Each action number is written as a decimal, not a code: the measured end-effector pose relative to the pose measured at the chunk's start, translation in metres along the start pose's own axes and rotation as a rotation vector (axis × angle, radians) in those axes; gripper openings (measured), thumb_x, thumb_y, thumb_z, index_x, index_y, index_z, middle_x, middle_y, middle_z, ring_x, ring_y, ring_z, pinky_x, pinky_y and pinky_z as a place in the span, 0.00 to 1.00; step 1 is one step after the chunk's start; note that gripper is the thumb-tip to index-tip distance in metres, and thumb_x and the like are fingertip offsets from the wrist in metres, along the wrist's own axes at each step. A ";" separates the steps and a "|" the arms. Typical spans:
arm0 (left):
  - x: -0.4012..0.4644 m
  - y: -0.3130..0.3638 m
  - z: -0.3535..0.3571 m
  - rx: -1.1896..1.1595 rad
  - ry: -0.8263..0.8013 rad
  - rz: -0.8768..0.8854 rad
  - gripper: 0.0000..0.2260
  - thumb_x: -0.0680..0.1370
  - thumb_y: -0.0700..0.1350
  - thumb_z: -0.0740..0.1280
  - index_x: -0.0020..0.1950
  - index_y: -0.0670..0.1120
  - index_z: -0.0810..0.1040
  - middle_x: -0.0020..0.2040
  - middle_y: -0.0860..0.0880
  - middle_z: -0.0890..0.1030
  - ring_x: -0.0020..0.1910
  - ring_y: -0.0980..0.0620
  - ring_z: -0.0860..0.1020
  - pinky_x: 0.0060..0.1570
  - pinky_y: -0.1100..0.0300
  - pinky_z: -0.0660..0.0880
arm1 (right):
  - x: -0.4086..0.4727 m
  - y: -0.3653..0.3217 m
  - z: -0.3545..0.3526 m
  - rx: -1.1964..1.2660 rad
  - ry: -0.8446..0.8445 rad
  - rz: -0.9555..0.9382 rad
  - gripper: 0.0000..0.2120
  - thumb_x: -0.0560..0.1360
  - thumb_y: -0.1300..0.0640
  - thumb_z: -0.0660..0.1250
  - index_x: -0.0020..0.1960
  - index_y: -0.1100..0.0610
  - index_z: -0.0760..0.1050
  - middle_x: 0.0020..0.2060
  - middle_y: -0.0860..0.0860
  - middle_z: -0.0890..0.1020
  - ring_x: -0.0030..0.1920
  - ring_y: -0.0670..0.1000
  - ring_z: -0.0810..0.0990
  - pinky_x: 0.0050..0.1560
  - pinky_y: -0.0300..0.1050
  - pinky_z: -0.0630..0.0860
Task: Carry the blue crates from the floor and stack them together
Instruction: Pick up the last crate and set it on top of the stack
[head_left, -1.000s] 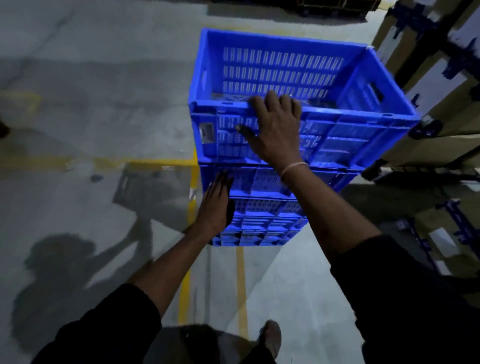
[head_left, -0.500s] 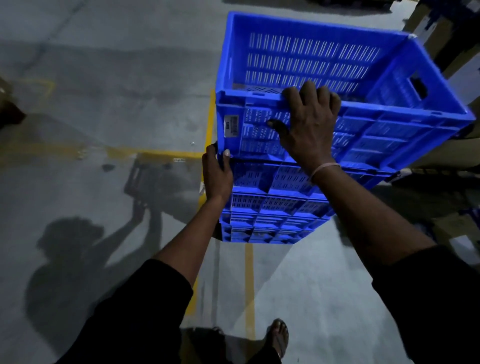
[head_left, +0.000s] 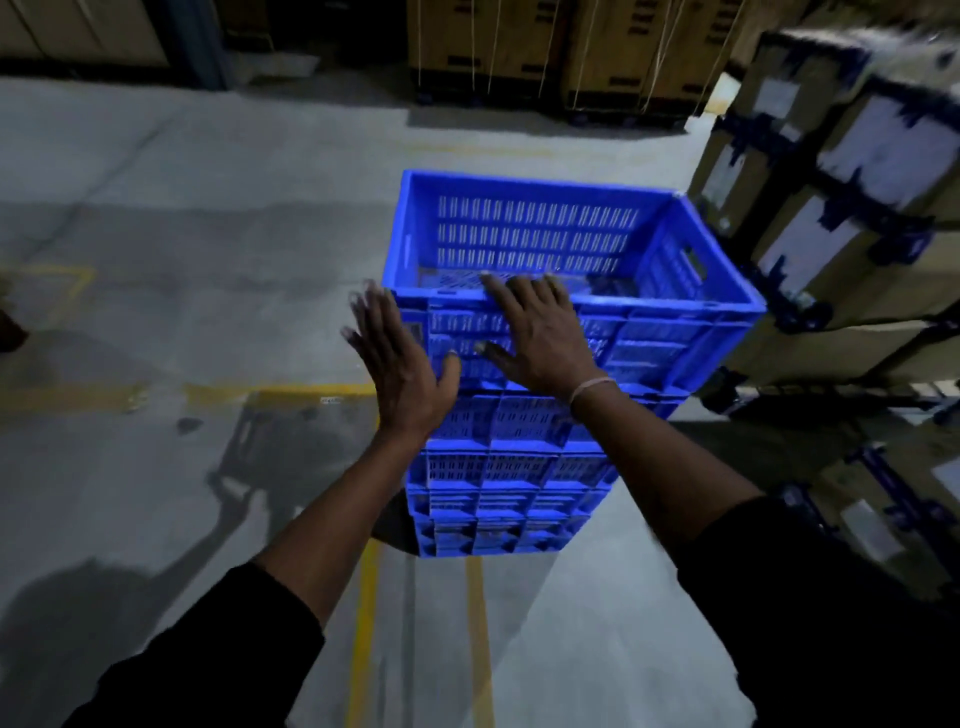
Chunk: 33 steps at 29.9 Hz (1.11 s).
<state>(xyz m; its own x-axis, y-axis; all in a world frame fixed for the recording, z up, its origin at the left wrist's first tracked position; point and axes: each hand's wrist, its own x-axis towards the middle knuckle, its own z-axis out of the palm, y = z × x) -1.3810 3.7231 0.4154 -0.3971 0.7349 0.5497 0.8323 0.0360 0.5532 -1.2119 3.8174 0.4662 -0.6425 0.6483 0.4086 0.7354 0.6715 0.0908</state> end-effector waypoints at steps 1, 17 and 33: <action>0.011 0.013 -0.006 0.083 -0.008 0.136 0.40 0.76 0.54 0.65 0.82 0.40 0.50 0.82 0.38 0.47 0.80 0.35 0.43 0.76 0.36 0.40 | -0.002 0.007 -0.005 0.022 -0.009 -0.018 0.37 0.79 0.34 0.55 0.81 0.55 0.57 0.64 0.57 0.74 0.63 0.62 0.72 0.74 0.61 0.58; 0.131 0.039 -0.003 0.603 -0.552 -0.068 0.41 0.72 0.78 0.47 0.80 0.57 0.56 0.83 0.43 0.46 0.80 0.36 0.42 0.73 0.31 0.41 | -0.053 0.239 -0.069 0.136 -0.274 0.579 0.38 0.77 0.26 0.43 0.81 0.44 0.55 0.82 0.53 0.49 0.81 0.57 0.42 0.77 0.63 0.38; 0.122 0.038 0.009 0.607 -0.525 -0.050 0.47 0.67 0.80 0.35 0.81 0.58 0.55 0.82 0.47 0.52 0.80 0.38 0.46 0.72 0.35 0.50 | -0.060 0.239 -0.043 0.255 -0.292 0.553 0.46 0.75 0.25 0.47 0.83 0.52 0.44 0.82 0.51 0.42 0.81 0.52 0.40 0.81 0.53 0.46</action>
<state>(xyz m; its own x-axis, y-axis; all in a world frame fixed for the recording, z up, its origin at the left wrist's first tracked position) -1.3938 3.8200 0.4979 -0.3314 0.9398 0.0836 0.9433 0.3282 0.0496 -0.9887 3.9239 0.5023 -0.2445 0.9673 0.0673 0.9218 0.2534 -0.2932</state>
